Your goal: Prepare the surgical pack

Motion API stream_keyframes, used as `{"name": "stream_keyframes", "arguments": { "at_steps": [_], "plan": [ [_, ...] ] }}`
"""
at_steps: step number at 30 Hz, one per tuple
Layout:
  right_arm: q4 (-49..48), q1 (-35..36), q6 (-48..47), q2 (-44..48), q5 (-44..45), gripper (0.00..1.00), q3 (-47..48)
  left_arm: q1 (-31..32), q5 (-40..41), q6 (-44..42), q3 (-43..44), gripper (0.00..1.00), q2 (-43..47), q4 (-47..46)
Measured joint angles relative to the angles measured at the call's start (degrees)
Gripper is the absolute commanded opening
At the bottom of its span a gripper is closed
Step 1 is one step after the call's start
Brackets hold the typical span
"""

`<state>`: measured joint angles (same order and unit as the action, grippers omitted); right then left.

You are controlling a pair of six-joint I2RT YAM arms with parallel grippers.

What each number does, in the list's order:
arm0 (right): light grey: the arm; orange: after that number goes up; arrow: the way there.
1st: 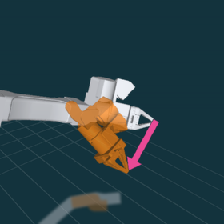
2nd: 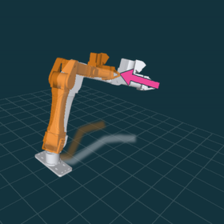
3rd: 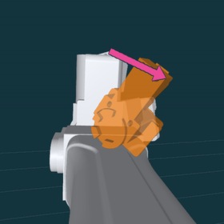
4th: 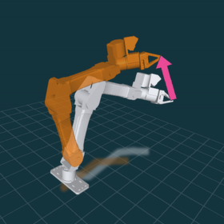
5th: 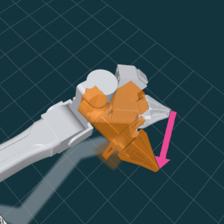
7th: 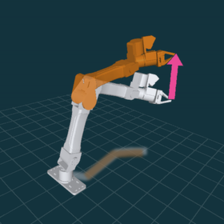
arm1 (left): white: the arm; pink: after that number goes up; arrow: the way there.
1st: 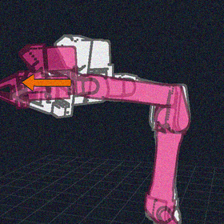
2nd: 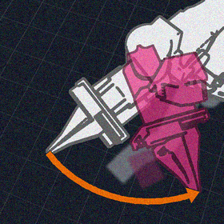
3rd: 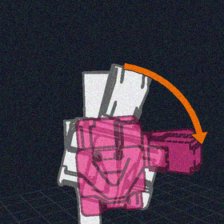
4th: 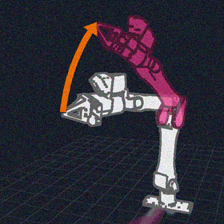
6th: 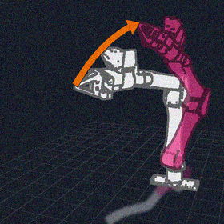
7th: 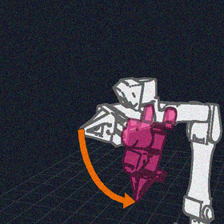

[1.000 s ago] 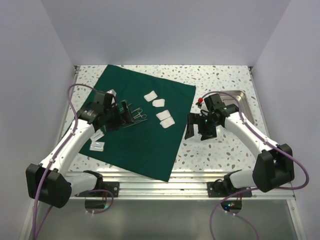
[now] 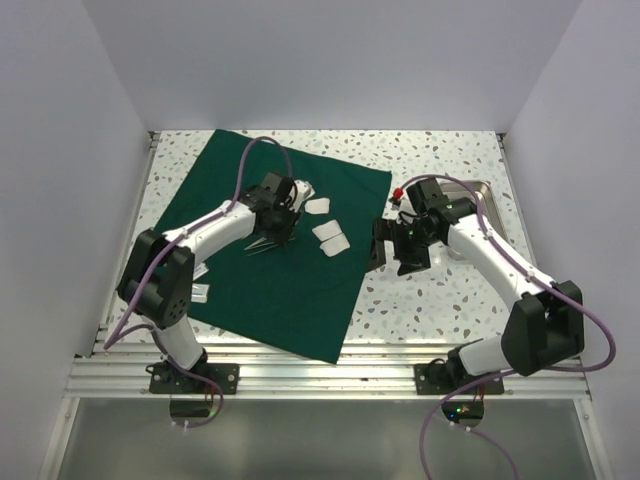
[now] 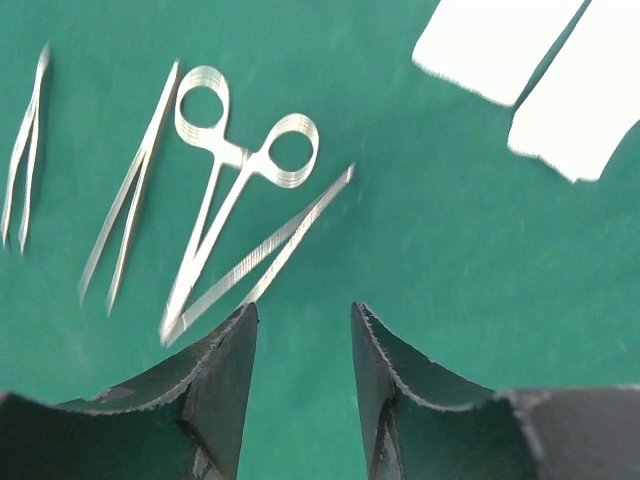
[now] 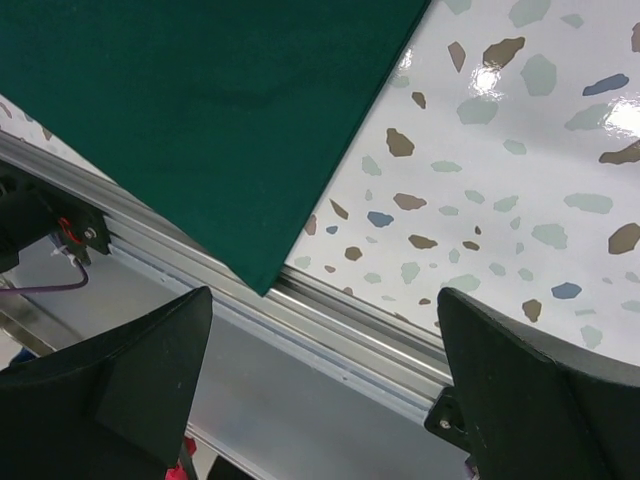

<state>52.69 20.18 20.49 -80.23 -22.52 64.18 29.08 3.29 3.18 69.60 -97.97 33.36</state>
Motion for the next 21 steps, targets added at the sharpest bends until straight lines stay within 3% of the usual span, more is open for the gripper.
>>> {"name": "stream_keyframes", "arguments": {
  "at_steps": [6, 21],
  "plan": [
    [0.1, 0.0, 0.0, -2.8, -1.0, 0.99, 0.0, 0.0, -2.1, -5.9, 2.5, 0.41, -5.9, -4.1],
    [0.7, 0.0, -1.1, -5.6, -1.1, 0.99, 1.4, 0.3, -3.1, -7.9, 2.5, 0.31, -10.4, -8.8]
  ]
}}
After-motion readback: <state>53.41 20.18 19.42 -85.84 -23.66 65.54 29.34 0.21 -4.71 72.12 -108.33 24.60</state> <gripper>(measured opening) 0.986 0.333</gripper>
